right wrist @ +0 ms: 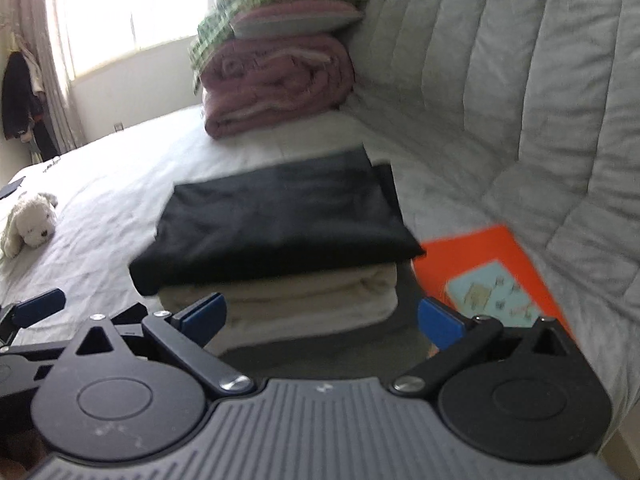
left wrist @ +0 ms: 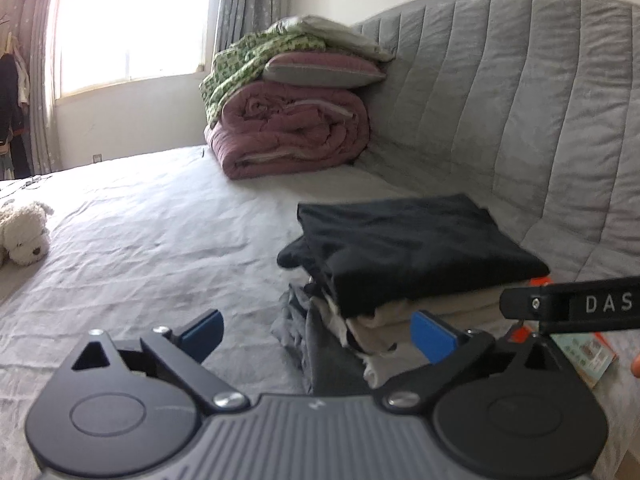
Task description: Fold clothes
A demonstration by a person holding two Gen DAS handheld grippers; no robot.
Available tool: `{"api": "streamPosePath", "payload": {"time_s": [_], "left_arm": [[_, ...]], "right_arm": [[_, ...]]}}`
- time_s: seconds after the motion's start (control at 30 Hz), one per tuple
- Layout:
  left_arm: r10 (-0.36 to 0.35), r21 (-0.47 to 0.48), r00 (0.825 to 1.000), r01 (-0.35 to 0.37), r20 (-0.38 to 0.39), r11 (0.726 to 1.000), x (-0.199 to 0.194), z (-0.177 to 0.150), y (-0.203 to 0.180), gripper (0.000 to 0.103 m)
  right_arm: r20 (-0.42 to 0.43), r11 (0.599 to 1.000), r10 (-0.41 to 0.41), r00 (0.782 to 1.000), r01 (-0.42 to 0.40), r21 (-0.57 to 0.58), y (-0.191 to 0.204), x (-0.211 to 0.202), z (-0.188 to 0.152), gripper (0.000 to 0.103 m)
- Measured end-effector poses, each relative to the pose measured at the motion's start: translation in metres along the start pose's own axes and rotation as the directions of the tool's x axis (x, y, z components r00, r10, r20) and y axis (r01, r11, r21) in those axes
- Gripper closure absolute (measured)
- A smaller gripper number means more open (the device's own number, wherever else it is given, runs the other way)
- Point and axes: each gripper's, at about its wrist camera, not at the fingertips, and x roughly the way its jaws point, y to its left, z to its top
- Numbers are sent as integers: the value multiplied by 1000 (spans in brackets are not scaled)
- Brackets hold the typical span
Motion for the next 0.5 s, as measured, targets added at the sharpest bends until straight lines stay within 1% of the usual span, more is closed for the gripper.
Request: {"api": "streamPosePath", "payload": {"time_s": [0.1, 0.3, 0.5], "left_arm": [[14, -11, 1000, -14, -22, 1000, 4, -3, 3, 1], [40, -20, 998, -41, -38, 999, 8, -7, 9, 1], [63, -18, 997, -64, -54, 998, 11, -8, 12, 1]], "right_arm": [[-25, 1000, -6, 1000, 6, -1, 2, 3, -1, 0], [-7, 1000, -18, 1000, 18, -25, 6, -2, -2, 0], [28, 992, -92, 995, 94, -84, 8, -2, -2, 0]]}}
